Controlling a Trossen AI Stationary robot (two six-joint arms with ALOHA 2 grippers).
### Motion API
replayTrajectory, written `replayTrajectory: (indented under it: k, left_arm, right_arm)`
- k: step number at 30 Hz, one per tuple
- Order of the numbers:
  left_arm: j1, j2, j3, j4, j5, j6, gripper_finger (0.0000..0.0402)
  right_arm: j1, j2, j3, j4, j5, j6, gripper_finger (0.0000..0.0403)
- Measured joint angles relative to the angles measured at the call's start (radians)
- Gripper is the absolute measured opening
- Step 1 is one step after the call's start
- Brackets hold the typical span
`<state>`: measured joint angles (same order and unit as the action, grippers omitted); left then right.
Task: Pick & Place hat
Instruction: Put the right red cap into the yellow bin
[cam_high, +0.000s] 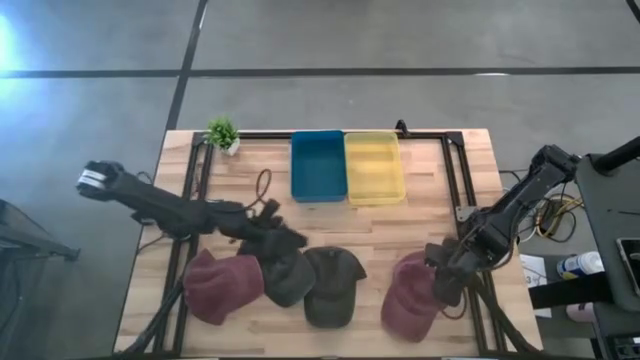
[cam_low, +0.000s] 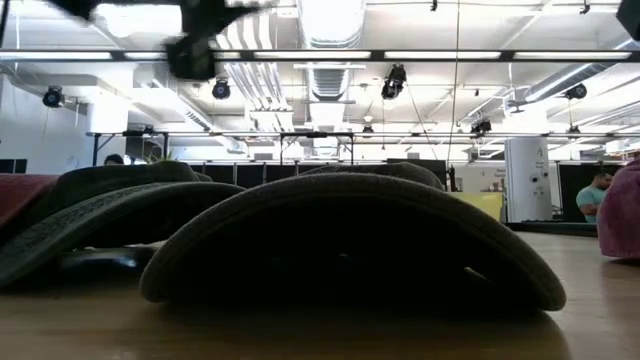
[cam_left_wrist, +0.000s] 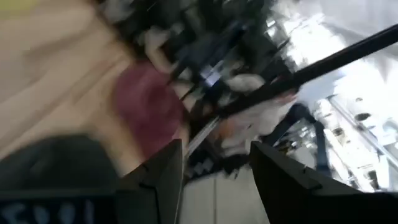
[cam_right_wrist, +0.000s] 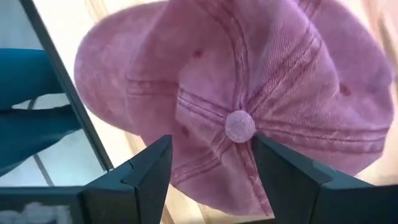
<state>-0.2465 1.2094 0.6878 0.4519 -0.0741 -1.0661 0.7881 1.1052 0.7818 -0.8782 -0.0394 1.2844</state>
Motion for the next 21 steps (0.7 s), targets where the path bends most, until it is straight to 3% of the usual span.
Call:
replayTrajectory:
  k: [8, 17, 21]
  left_arm:
    - [-0.026, 0.306, 0.266, -0.008, 0.072, 0.026, 0.0183]
    - [-0.126, 0.582, 0.463, -0.032, 0.09, 0.036, 0.0183]
    - [-0.156, 0.699, 0.537, -0.054, 0.054, 0.032, 0.0183]
  right_arm:
    - [0.103, 0.134, 0.003, 0.162, -0.028, 0.083, 0.0219]
    - [0.128, 0.272, 0.046, -0.012, 0.159, 0.1, 0.0219]
    - [0.117, 0.32, 0.034, -0.061, 0.179, 0.089, 0.0219]
